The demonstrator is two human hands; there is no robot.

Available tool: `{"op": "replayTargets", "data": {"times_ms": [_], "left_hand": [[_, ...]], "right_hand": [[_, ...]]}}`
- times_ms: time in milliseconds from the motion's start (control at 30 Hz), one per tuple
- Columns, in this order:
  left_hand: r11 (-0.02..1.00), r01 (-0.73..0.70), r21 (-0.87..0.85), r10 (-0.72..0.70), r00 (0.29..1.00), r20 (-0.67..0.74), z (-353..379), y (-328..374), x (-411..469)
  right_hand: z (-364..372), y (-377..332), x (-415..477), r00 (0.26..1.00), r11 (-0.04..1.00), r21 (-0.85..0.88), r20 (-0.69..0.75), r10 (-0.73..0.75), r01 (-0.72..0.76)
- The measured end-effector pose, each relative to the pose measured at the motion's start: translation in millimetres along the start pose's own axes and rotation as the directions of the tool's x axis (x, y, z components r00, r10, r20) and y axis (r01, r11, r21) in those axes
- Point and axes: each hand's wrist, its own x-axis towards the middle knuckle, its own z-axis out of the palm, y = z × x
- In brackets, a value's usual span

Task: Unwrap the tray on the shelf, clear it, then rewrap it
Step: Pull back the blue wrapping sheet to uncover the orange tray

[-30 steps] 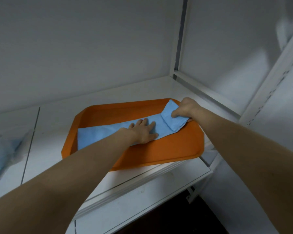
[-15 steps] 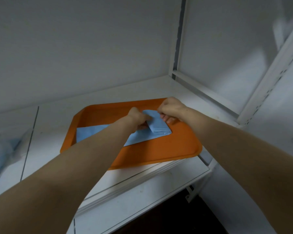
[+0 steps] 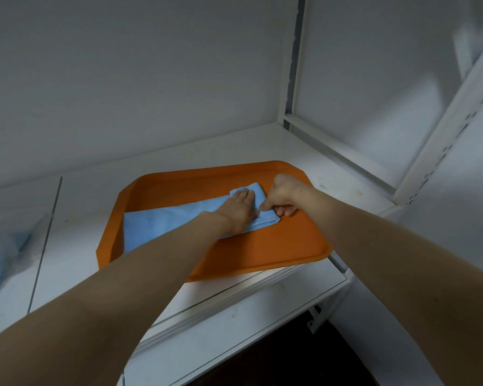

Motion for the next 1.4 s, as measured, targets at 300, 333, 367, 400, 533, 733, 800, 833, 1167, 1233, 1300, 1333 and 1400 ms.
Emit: {"op": "replayTargets", "data": {"times_ms": [300,333,367,400,533,733,800,833,1167,1233,1300,1333,1400], "left_hand": [[0.978,0.106,-0.181,-0.143,0.968,-0.204,-4,-9,-5],[0.972,0.138,-0.189,-0.181,0.956,-0.231,-7,-12,-5],[0.964,0.165,-0.21,-0.218,0.94,-0.263,-10,-15,-6],[0.952,0.185,-0.244,-0.253,0.925,-0.285,-14,-18,-8],[0.913,0.219,-0.344,-0.343,0.869,-0.357,-25,-30,-13],[0.388,0.21,-0.897,-0.605,0.792,-0.076,-46,-33,-12],[0.298,0.237,-0.925,-0.605,0.796,0.009,-46,-34,-15],[0.335,0.257,-0.906,-0.604,0.797,0.003,-44,-37,-16],[0.973,0.198,-0.119,-0.224,0.935,-0.276,-24,-48,-22],[0.994,0.113,0.01,-0.109,0.975,-0.193,-16,-49,-21],[0.989,0.098,0.111,-0.089,0.993,-0.082,-6,-49,-24],[0.987,0.105,0.123,-0.102,0.994,-0.032,-2,-50,-26],[0.988,0.118,0.1,-0.12,0.993,0.019,1,-50,-28]], "right_hand": [[-6,4,2,0.999,0.999,0.04,-0.043,0.021,-0.019],[-9,5,3,0.999,0.998,0.055,-0.05,0.022,-0.019],[-11,5,3,0.998,0.997,0.07,-0.06,0.023,-0.019],[-13,5,3,0.997,0.996,0.089,-0.07,0.027,-0.021],[-18,-5,0,0.993,0.982,0.183,-0.113,-0.021,0.041],[-1,-47,-25,0.962,0.96,0.067,-0.029,-0.271,0.272],[5,-51,-28,0.963,0.96,0.08,0.016,-0.271,0.269],[6,-51,-26,0.966,0.963,0.088,0.018,-0.257,0.254],[18,-31,-4,0.997,0.996,0.066,0.043,-0.059,0.056],[23,-35,-4,0.995,0.992,0.11,0.07,-0.066,0.058],[26,-37,-4,0.995,0.992,0.11,0.063,-0.075,0.068],[27,-37,-4,0.996,0.993,0.094,0.054,-0.075,0.069],[29,-38,-3,0.997,0.996,0.066,0.044,-0.07,0.067]]}}
